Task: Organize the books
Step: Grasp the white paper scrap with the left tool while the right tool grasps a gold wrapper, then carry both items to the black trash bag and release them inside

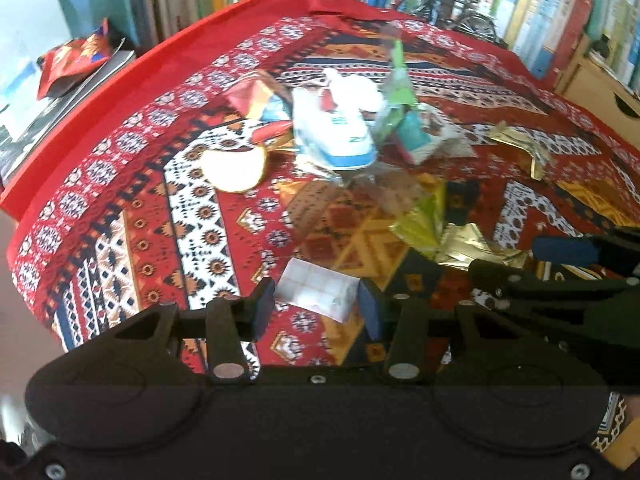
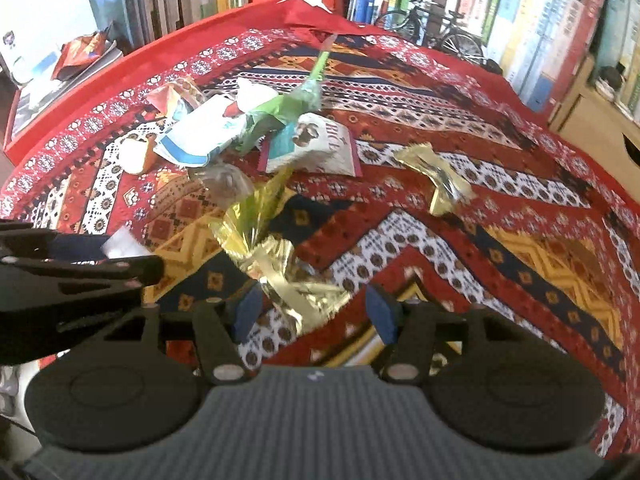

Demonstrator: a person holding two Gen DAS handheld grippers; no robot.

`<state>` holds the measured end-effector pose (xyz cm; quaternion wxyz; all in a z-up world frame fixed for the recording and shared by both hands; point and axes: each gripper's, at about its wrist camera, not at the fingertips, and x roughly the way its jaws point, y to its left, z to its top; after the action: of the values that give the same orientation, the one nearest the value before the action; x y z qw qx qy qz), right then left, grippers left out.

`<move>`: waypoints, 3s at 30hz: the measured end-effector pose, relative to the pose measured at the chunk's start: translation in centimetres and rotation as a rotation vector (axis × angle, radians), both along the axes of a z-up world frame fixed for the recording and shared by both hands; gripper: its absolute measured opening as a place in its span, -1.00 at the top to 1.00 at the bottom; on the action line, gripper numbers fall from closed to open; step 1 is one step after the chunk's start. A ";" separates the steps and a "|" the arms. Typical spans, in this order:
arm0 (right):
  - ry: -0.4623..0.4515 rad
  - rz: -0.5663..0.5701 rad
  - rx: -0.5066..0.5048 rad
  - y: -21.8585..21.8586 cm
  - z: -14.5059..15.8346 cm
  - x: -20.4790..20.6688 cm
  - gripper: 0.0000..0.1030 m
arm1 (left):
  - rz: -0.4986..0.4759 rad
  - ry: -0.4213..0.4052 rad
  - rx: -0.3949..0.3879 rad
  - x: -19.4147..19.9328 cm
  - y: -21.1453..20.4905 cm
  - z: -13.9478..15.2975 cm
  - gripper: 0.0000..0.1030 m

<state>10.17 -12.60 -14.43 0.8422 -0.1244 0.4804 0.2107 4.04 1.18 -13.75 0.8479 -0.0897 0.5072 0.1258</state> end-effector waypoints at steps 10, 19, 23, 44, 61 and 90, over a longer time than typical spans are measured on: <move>0.105 -0.016 0.111 -0.8 -0.7 0.5 0.28 | 0.010 -0.011 -0.017 -0.3 0.4 0.0 0.16; 0.085 -0.102 0.143 -1.8 0.8 -1.6 0.29 | -0.027 -0.044 -0.042 -1.5 0.0 0.7 0.16; 0.079 -0.127 0.147 -1.8 1.5 -3.0 0.29 | -0.046 -0.053 -0.047 -3.0 -0.1 1.1 0.16; 0.101 -0.155 0.171 2.0 2.5 -18.0 0.28 | -0.040 -0.075 -0.046 -19.4 5.9 3.2 0.16; 0.176 -0.120 0.206 7.2 -0.8 -26.1 0.25 | -0.043 0.031 -0.072 -30.2 8.8 -1.9 0.16; 0.190 -0.099 0.188 9.2 -3.0 -25.4 -0.42 | -0.082 0.060 -0.062 -29.5 9.0 -4.1 -0.45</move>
<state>-15.25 -3.35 -17.38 0.8104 -0.0009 0.5415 0.2239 -25.45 10.16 -17.81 0.8336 -0.0915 0.5391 0.0779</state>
